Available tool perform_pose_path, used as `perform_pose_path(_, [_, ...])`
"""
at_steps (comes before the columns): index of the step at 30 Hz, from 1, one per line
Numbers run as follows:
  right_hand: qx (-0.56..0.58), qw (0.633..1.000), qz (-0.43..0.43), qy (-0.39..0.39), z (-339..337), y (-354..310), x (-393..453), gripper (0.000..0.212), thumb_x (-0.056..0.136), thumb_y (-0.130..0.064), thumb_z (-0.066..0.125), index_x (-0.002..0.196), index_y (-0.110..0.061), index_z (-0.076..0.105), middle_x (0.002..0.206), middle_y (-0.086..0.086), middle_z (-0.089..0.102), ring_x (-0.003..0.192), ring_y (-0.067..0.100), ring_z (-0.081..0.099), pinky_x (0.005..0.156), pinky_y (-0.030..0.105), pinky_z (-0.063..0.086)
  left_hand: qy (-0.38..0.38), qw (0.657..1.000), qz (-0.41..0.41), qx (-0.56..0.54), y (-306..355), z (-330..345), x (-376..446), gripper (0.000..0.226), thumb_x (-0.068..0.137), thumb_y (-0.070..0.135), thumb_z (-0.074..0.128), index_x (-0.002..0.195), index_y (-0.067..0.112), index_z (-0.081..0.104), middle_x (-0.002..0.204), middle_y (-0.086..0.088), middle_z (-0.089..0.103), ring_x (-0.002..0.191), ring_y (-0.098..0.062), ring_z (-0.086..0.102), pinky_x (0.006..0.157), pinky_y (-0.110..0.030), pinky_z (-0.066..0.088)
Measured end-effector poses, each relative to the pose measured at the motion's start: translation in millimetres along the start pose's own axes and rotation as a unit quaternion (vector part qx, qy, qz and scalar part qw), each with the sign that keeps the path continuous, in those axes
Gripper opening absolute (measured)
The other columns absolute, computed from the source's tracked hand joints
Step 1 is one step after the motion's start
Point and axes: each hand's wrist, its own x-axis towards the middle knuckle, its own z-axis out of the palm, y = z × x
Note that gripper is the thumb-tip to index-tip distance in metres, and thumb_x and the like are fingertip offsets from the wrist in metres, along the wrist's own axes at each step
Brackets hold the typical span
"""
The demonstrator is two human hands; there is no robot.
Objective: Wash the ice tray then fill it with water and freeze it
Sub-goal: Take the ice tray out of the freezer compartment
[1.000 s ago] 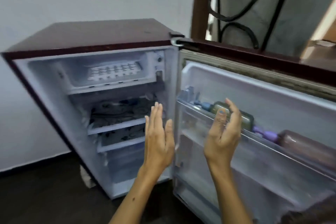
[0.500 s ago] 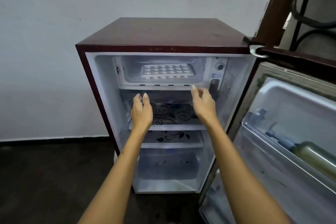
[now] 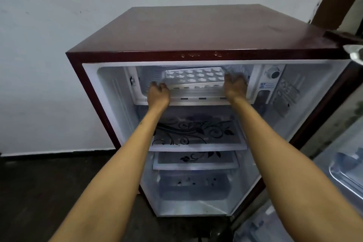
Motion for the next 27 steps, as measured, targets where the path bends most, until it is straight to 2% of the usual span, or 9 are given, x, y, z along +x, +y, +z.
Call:
perform_pose_path(3, [-0.017,0.999,0.018,0.027,8.2,1.0,18.6,0.054,0.099,-0.046,0.045,0.120,0.002,0.058,0.124,0.020,0.063,0.118,0.034,0.057,0.101,0.037,0.044,0.007,1.000,0.006,0.010,-2.6,4.6,21.4,0.042,0.100,0.021,0.032,0.132,-0.006,0.041,0.127,-0.024,0.053,0.117,-0.037,0.050,0.089,-0.033,0.039])
perform_pose_path(7, [-0.010,0.998,0.025,0.048,20.1,4.0,32.9,0.048,0.098,-0.039,0.049,0.118,0.003,0.060,0.120,0.021,0.064,0.116,0.035,0.058,0.099,0.036,0.043,-0.007,1.000,0.004,0.015,-4.1,9.5,39.9,0.037,0.100,0.017,0.034,0.127,-0.007,0.043,0.118,-0.025,0.056,0.109,-0.035,0.053,0.071,-0.025,0.032])
perform_pose_path(11, [0.020,0.997,0.043,0.067,27.2,3.1,38.3,0.038,0.099,-0.024,0.049,0.121,0.005,0.060,0.124,0.022,0.063,0.119,0.035,0.057,0.099,0.036,0.043,-0.022,1.000,0.001,0.010,-2.6,14.5,49.3,0.039,0.100,0.017,0.036,0.134,-0.001,0.040,0.119,-0.019,0.057,0.104,-0.028,0.056,0.073,-0.024,0.036])
perform_pose_path(14, [0.030,0.996,0.038,0.078,30.8,3.9,39.2,0.032,0.097,-0.010,0.048,0.122,0.005,0.059,0.124,0.023,0.063,0.119,0.036,0.057,0.101,0.038,0.045,-0.028,0.999,0.011,0.020,-0.1,18.2,54.1,0.026,0.099,0.014,0.037,0.116,-0.002,0.049,0.097,-0.018,0.061,0.093,-0.032,0.057,0.077,-0.035,0.045])
perform_pose_path(17, [0.034,0.995,0.034,0.091,32.1,2.9,37.5,0.036,0.090,0.001,0.049,0.125,0.003,0.058,0.128,0.020,0.061,0.123,0.034,0.055,0.104,0.036,0.043,-0.025,0.999,0.023,0.023,0.2,21.0,55.6,0.031,0.097,0.007,0.037,0.122,-0.005,0.049,0.094,-0.017,0.056,0.086,-0.027,0.053,0.066,-0.026,0.034])
perform_pose_path(19, [0.054,0.992,0.046,0.101,33.5,1.0,37.6,0.036,0.090,0.003,0.050,0.125,0.004,0.057,0.129,0.019,0.061,0.123,0.033,0.054,0.103,0.033,0.041,-0.023,1.000,0.018,-0.006,0.3,21.7,55.0,0.025,0.094,0.003,0.038,0.112,-0.006,0.052,0.087,-0.016,0.055,0.080,-0.028,0.051,0.064,-0.028,0.033])
perform_pose_path(21, [0.089,0.989,0.060,0.104,34.0,-3.7,34.4,0.032,0.093,0.002,0.049,0.124,0.006,0.057,0.128,0.020,0.061,0.122,0.033,0.055,0.102,0.032,0.043,-0.011,0.999,-0.005,-0.045,1.3,21.1,54.6,0.014,0.093,0.002,0.039,0.091,0.001,0.052,0.071,-0.007,0.051,0.073,-0.025,0.049,0.064,-0.031,0.035])
perform_pose_path(24, [0.114,0.986,0.067,0.104,32.0,-8.4,26.1,0.030,0.094,0.000,0.050,0.121,0.003,0.060,0.125,0.016,0.063,0.118,0.028,0.058,0.095,0.026,0.046,0.018,0.995,-0.028,-0.095,2.9,16.2,53.1,0.030,0.090,0.000,0.039,0.062,0.013,0.038,0.062,0.000,0.040,0.061,-0.017,0.042,0.054,-0.027,0.032])
perform_pose_path(27, [0.130,0.980,0.090,0.123,26.2,-11.6,15.9,0.028,0.093,-0.002,0.051,0.117,-0.003,0.063,0.112,0.007,0.066,0.107,0.020,0.061,0.091,0.022,0.046,0.047,0.987,-0.033,-0.149,5.5,8.3,43.4,0.035,0.088,-0.004,0.038,0.059,0.015,0.035,0.060,0.001,0.037,0.055,-0.008,0.036,0.054,-0.025,0.029])
